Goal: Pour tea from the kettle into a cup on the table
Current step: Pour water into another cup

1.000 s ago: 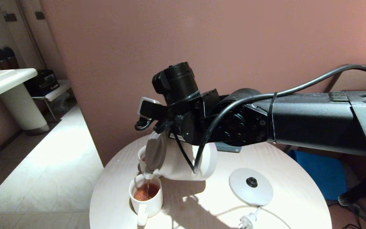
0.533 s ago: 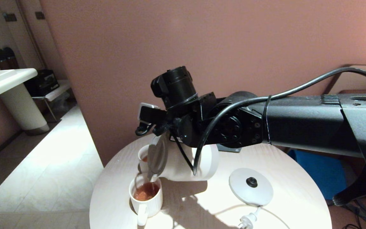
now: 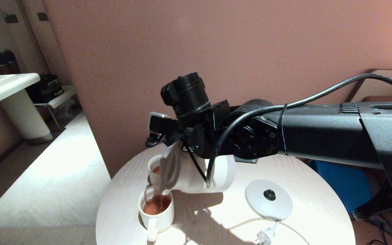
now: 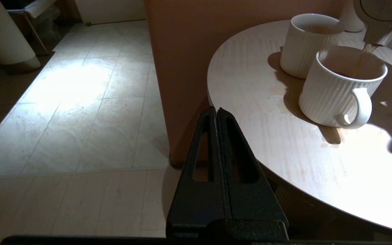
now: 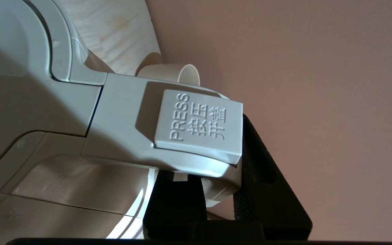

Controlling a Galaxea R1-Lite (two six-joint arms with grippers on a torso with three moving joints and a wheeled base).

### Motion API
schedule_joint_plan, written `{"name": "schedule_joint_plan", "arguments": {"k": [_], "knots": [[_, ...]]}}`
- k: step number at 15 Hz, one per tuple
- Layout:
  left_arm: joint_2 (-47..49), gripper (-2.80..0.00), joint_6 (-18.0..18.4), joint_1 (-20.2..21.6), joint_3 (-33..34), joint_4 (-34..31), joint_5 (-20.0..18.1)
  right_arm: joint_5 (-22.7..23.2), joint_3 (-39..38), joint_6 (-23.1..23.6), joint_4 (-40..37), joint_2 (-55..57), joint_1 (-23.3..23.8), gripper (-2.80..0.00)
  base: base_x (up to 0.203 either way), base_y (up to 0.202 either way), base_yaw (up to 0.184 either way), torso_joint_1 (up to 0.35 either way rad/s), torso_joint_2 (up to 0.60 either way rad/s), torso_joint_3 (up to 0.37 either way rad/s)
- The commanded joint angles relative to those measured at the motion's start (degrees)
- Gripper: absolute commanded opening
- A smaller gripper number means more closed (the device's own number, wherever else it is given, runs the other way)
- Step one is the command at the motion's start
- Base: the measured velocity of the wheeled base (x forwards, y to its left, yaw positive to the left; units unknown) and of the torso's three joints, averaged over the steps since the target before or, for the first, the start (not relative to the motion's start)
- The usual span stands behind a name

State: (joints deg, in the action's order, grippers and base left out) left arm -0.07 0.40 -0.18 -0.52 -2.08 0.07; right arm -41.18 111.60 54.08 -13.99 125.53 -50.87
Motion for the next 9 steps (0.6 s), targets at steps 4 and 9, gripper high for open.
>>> {"name": "schedule_joint_plan", "arguments": {"k": [4,9], "knots": [[0.07,-2.8,0.02,0.01,0.0,-0.03,0.01,-0.22,0.02,0.33,-0.07,0.07,-0.02,-2.8,0.0,0.0,0.0,0.0,0.0,0.0],[0.07,-2.8,0.04,0.01,0.0,-0.03,0.01,-0.42,0.02,1.03,0.11,0.07,-0.02,-2.8,0.0,0.0,0.0,0.0,0.0,0.0]]}}
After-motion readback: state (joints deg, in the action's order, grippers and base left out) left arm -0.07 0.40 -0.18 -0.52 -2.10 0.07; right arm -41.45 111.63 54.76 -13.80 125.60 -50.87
